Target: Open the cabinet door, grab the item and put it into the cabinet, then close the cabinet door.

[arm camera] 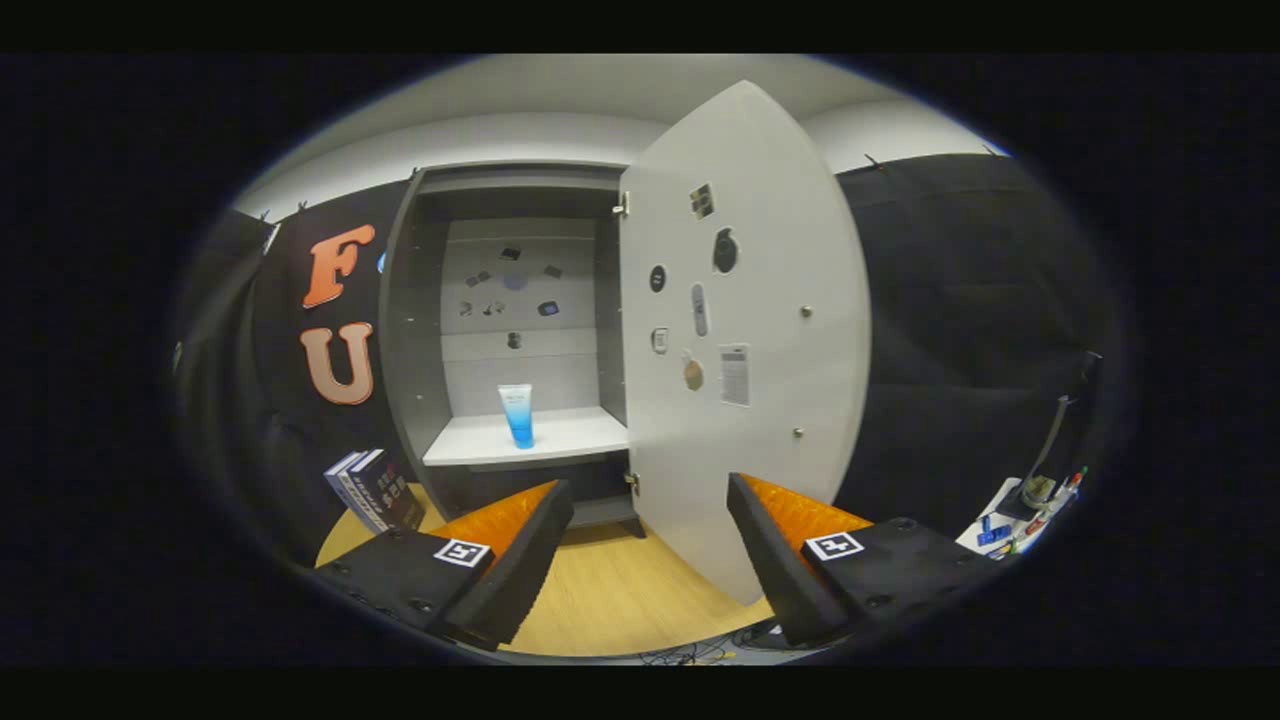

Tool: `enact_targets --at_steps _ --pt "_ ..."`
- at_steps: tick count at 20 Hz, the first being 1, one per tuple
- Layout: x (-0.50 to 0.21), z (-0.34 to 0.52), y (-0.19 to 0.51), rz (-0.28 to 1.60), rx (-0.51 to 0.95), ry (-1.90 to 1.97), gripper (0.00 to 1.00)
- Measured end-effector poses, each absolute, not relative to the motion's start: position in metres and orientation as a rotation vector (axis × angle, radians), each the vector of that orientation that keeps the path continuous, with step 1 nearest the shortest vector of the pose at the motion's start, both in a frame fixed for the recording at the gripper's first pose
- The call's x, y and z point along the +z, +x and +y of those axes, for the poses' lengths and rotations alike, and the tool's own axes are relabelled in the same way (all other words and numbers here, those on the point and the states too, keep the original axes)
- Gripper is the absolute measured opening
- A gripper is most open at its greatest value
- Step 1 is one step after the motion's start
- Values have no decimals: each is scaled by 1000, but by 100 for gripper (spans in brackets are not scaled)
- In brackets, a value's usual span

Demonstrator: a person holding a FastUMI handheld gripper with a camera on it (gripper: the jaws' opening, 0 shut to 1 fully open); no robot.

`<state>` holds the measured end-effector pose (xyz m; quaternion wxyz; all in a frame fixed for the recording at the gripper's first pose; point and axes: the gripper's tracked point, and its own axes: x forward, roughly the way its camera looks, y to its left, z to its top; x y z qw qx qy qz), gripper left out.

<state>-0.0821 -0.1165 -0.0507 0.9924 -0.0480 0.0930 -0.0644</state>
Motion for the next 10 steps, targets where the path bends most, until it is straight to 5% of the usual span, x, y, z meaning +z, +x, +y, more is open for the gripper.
enact_targets --at_steps 10 --pt "-44 -271 -98 203 -229 -68 100"
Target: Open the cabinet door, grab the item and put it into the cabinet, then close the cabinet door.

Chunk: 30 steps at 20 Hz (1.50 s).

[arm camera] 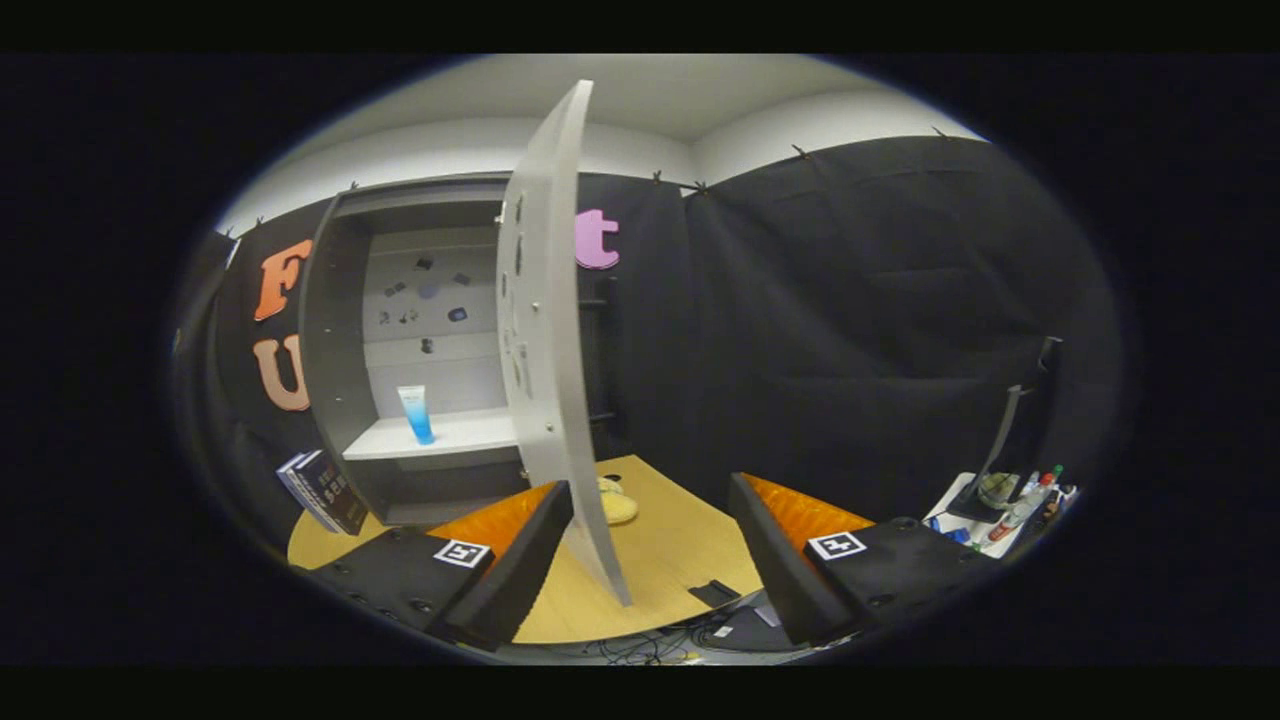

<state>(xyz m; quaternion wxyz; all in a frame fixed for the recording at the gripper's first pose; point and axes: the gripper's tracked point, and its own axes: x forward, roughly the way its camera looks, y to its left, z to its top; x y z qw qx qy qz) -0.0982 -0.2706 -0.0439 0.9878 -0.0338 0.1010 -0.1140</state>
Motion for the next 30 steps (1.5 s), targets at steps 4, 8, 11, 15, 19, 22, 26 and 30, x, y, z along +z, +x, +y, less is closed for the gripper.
enact_targets --at_steps 4,8,11,15,19,22,26,30 --pt "-65 -313 -72 234 -227 -80 100" --pt "-98 -327 -43 287 -190 -67 100" --pt "-112 -318 -28 310 -133 -49 100" --pt "-114 -308 -21 306 -84 -59 97" --pt "-118 -301 -22 308 -59 -34 97" --pt "-121 -279 -28 306 -15 -36 97" --pt "-130 -239 -37 316 72 -33 97" --pt "-137 -191 -36 331 176 -44 97"
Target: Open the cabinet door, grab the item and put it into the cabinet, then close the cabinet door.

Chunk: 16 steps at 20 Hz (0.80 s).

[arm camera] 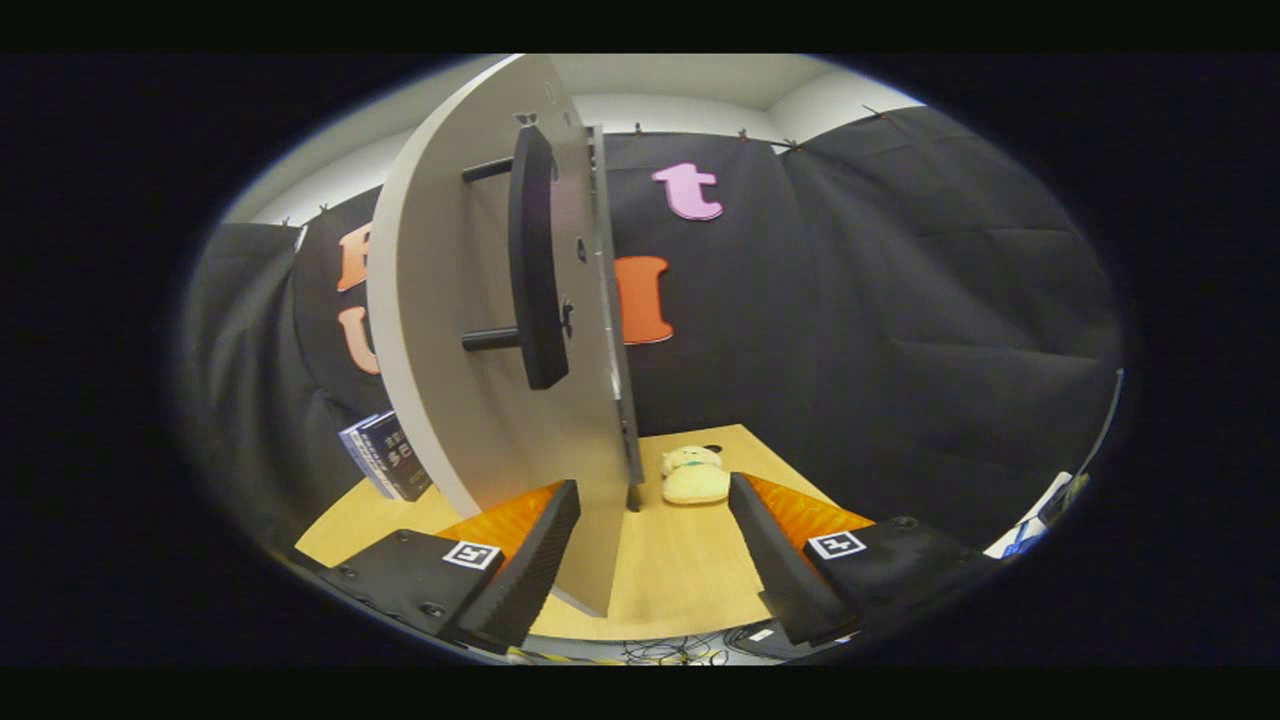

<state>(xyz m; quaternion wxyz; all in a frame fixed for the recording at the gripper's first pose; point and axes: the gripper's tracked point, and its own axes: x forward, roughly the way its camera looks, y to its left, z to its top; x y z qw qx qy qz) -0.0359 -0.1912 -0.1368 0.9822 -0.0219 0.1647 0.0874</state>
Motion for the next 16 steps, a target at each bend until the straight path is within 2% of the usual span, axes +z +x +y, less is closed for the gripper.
enact_targets --at_steps 8,16 --pt "-153 -92 -22 351 324 -48 97" --pt "-189 21 36 362 407 -44 97"
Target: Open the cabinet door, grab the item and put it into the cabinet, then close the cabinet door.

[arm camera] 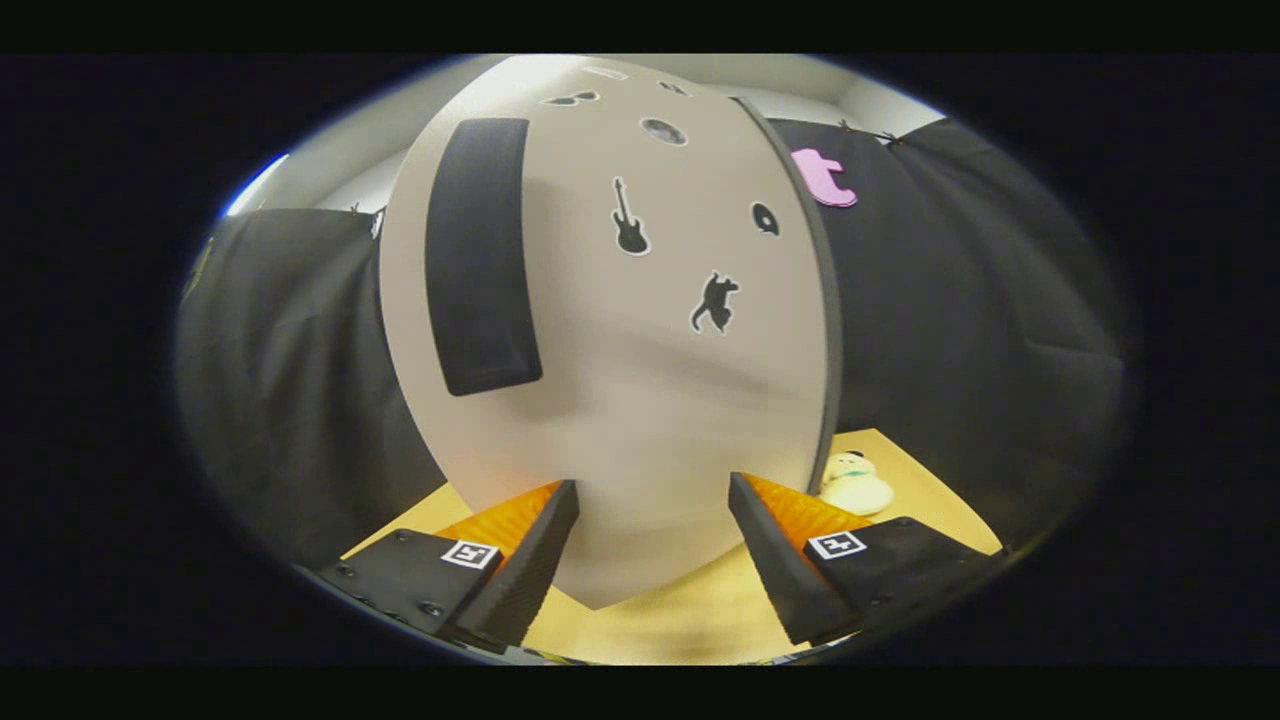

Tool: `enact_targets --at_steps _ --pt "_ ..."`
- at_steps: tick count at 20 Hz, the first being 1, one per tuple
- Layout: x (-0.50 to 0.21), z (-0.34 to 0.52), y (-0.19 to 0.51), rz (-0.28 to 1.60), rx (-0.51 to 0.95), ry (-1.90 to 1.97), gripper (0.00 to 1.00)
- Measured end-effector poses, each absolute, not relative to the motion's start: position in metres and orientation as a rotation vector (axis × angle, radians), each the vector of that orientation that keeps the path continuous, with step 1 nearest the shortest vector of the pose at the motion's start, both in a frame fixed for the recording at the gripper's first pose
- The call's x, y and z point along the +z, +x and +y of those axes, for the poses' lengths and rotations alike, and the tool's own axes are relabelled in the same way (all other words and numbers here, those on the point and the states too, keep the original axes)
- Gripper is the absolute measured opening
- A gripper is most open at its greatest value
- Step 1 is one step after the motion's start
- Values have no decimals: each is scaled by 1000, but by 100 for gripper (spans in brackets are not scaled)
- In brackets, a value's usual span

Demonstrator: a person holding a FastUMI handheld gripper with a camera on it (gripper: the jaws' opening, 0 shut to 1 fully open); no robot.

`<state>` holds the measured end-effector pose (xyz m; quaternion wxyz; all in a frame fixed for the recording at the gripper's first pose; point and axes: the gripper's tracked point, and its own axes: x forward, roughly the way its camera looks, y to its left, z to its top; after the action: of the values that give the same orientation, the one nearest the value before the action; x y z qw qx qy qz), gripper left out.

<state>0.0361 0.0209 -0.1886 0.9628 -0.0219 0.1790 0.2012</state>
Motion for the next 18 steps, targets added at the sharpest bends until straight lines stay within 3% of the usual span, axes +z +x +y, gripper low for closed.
enact_targets --at_steps 8,18 --pt "-209 93 97 353 339 -24 97" --pt "-202 79 100 313 169 87 97"
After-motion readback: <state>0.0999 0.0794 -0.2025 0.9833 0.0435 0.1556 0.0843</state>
